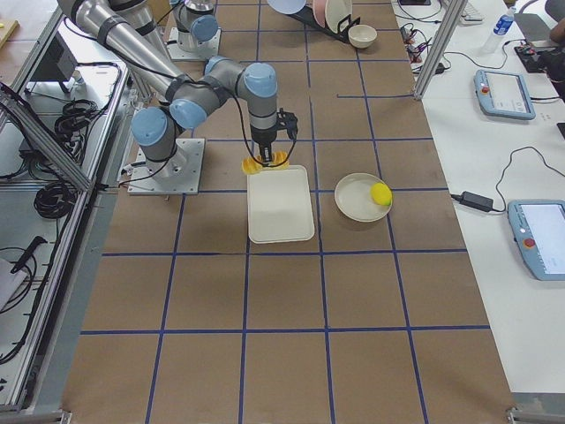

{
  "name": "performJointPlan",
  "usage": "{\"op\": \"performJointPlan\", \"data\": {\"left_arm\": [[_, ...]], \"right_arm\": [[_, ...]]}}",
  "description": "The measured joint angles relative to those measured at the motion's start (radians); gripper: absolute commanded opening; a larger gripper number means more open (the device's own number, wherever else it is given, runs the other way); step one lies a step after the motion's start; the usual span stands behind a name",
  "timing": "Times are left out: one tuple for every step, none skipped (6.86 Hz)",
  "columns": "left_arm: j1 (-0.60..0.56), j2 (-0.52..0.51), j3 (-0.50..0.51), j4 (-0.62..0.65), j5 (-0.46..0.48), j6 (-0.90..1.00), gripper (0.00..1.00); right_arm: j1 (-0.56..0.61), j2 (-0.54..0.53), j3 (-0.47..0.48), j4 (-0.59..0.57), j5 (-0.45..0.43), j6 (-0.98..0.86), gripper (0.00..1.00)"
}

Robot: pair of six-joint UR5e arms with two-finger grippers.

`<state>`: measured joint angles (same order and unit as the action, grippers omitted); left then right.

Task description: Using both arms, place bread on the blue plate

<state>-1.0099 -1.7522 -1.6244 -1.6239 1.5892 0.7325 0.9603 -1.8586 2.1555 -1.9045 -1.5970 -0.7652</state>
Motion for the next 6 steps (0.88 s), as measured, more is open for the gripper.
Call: {"op": "performJointPlan", "data": {"left_arm": [[-0.078,0.032,-0.026,-0.004,-0.014,-0.081,0.12],[-0.163,0.045,-0.039,-0.005,-0.038,-0.167,0.12],[-0.251,0.043,-0.044,-0.002,-0.071,-0.257,0.12],[-0.335,0.031,-0.044,0.016,-0.105,-0.352,0.13],[-0.4,0.014,-0.043,0.053,-0.128,-0.419,0.13],[-0.448,-0.015,-0.039,0.098,-0.138,-0.454,0.14]], "right_arm": [[0.001,-0.061,-0.068,0.137,0.023,0.003,0.11],[0.005,-0.093,-0.159,0.274,0.058,0.024,0.12],[0.015,-0.099,-0.247,0.372,0.082,0.065,0.13],[0.042,-0.09,-0.32,0.417,0.093,0.124,0.14],[0.089,-0.076,-0.381,0.442,0.096,0.206,0.14],[0.157,-0.058,-0.44,0.471,0.096,0.311,0.14]]}}
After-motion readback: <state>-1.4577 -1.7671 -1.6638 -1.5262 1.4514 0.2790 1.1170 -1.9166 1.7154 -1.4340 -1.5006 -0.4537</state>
